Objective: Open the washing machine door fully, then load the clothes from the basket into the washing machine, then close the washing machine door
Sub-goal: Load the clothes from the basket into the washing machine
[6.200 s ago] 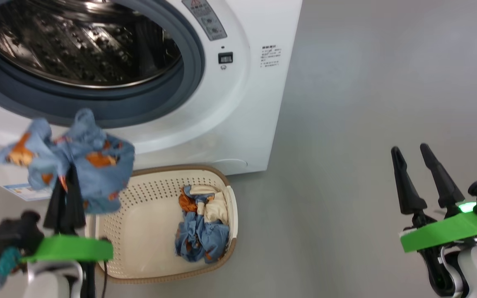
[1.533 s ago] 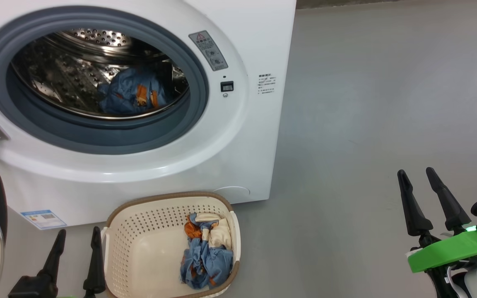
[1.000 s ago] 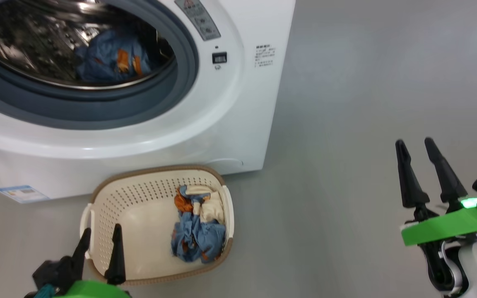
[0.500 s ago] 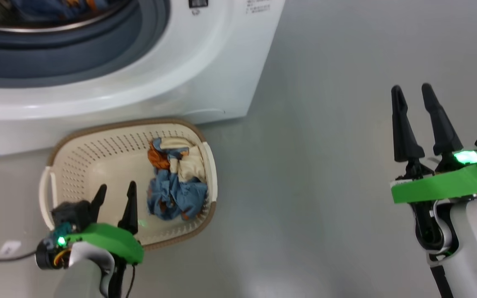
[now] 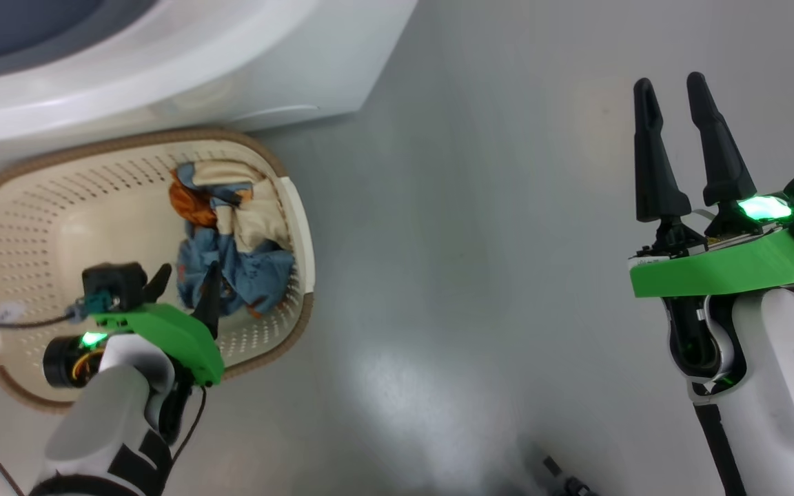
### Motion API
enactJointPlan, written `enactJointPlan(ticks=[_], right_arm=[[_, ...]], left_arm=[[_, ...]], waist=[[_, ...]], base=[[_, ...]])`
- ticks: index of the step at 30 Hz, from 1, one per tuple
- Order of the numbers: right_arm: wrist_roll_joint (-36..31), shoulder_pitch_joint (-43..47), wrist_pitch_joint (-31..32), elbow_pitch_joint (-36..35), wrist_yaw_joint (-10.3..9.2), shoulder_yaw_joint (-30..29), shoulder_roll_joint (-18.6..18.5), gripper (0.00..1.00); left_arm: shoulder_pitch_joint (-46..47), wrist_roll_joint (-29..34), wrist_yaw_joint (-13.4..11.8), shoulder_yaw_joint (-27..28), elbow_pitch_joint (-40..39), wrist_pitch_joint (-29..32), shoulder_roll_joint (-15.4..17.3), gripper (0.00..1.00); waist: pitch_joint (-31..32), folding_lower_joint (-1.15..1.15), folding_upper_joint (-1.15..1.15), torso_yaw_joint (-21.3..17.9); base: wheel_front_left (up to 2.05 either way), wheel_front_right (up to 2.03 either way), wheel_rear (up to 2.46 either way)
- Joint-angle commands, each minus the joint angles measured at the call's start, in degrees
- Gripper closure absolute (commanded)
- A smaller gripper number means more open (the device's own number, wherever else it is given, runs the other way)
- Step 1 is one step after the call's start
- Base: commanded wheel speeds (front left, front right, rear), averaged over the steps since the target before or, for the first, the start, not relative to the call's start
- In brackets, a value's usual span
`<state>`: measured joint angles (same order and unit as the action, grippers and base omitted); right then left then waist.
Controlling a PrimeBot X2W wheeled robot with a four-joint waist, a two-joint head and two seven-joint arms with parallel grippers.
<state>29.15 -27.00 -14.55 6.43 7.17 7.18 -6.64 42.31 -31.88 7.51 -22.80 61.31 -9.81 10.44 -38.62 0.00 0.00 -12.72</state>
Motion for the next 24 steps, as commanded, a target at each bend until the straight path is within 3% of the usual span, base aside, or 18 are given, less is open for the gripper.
enactJointPlan(ticks=[1, 9, 24], right_arm=[[-0.26, 0.05, -0.45, -1.49, 0.32, 1.12, 0.27, 0.0], [-0.24, -1.64, -0.45, -2.25, 0.32, 2.99, 0.77, 0.0], [-0.56, -2.37, -0.45, -3.36, 0.32, 4.3, 0.53, 0.0]], left_arm=[[0.49, -1.45, -0.02, -0.06, -0.64, 0.58, 2.05, 0.0], [5.05, -9.57, -0.02, -8.12, -0.17, 5.44, 6.95, 0.0], [9.26, -21.74, -0.02, -17.47, -2.3, 9.81, 10.62, 0.0]], waist=[[-3.5, 0.0, 0.0, -2.08], [-6.64, 0.0, 0.0, -3.53], [-9.43, 0.0, 0.0, -5.35]], base=[[0.0, 0.0, 0.0], [0.0, 0.0, 0.0], [0.0, 0.0, 0.0]])
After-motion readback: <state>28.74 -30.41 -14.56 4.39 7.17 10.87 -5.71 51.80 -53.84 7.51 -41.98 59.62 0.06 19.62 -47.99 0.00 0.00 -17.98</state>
